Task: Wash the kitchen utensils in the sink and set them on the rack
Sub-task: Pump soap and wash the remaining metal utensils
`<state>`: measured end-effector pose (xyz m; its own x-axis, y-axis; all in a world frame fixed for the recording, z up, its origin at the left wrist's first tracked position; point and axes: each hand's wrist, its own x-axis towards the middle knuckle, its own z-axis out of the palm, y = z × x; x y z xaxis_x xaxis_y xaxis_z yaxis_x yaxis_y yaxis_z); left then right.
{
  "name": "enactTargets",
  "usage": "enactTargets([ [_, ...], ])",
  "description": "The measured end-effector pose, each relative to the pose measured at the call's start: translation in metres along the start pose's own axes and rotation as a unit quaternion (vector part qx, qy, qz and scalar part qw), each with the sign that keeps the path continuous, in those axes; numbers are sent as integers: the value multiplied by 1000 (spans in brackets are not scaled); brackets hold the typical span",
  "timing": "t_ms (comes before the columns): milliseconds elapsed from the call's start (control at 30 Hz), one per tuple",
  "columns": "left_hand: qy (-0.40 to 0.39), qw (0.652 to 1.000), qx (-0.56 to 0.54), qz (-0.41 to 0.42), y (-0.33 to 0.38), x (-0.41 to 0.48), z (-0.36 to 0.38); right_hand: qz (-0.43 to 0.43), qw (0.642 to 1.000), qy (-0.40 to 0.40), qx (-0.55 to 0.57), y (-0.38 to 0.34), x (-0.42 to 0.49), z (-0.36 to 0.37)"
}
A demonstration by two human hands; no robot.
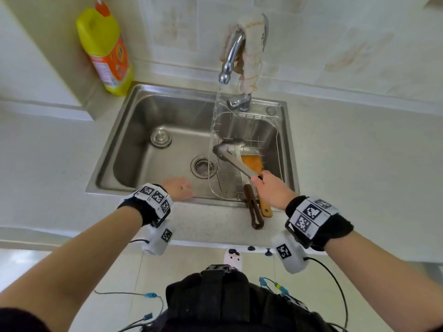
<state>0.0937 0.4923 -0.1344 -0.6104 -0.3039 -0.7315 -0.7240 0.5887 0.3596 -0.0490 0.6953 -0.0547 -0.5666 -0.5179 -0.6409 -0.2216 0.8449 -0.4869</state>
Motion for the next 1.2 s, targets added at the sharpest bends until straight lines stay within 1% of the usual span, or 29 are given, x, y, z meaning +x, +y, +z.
enactTargets([
  [67, 13, 999, 49, 11, 1, 1, -2, -1, 999, 23, -23, 1, 12, -10],
  [167, 80, 995, 60, 23, 15, 5, -8, -7, 998, 51, -32, 2, 22, -26],
  [233, 105, 992, 70, 15, 24, 9, -11, -1, 997, 64, -32, 7, 24, -35],
  [367, 104, 991, 79, 9, 34, 17, -15, 14, 995, 70, -67, 19, 26, -43],
  [500, 101, 992, 79, 5, 37, 21, -13, 31, 995, 54, -81, 15, 39, -34],
  [567, 115, 991, 71, 0, 39, 20, -11, 51, 993, 68, -78, 7, 47, -27],
  [633, 128, 990, 64, 4, 39, 20, -10, 70, 989, 101, -84, -3, 52, -21],
  [667, 130, 989, 63, 7, 39, 21, -10, 67, 988, 111, -86, -7, 53, -18],
  [700, 132, 989, 64, 8, 39, 21, -10, 56, 989, 110, -82, -10, 55, -13],
  [767, 140, 988, 64, 4, 39, 21, -13, 31, 994, 77, -66, -17, 57, -5],
  [833, 153, 986, 64, 6, 40, 22, -17, 30, 998, 40, -38, -22, 61, 4],
  [900, 164, 984, 69, 9, 44, 21, -23, 26, 999, 20, -26, -25, 64, 9],
  [1000, 175, 981, 87, 1, 44, 18, -28, 1, 999, -2, -33, -26, 63, 14],
  [1100, 172, 980, 98, -4, 36, 14, -29, -32, 997, -21, -62, -24, 58, 21],
  [1200, 165, 980, 112, 1, 29, 12, -31, -72, 994, -10, -80, -22, 52, 20],
])
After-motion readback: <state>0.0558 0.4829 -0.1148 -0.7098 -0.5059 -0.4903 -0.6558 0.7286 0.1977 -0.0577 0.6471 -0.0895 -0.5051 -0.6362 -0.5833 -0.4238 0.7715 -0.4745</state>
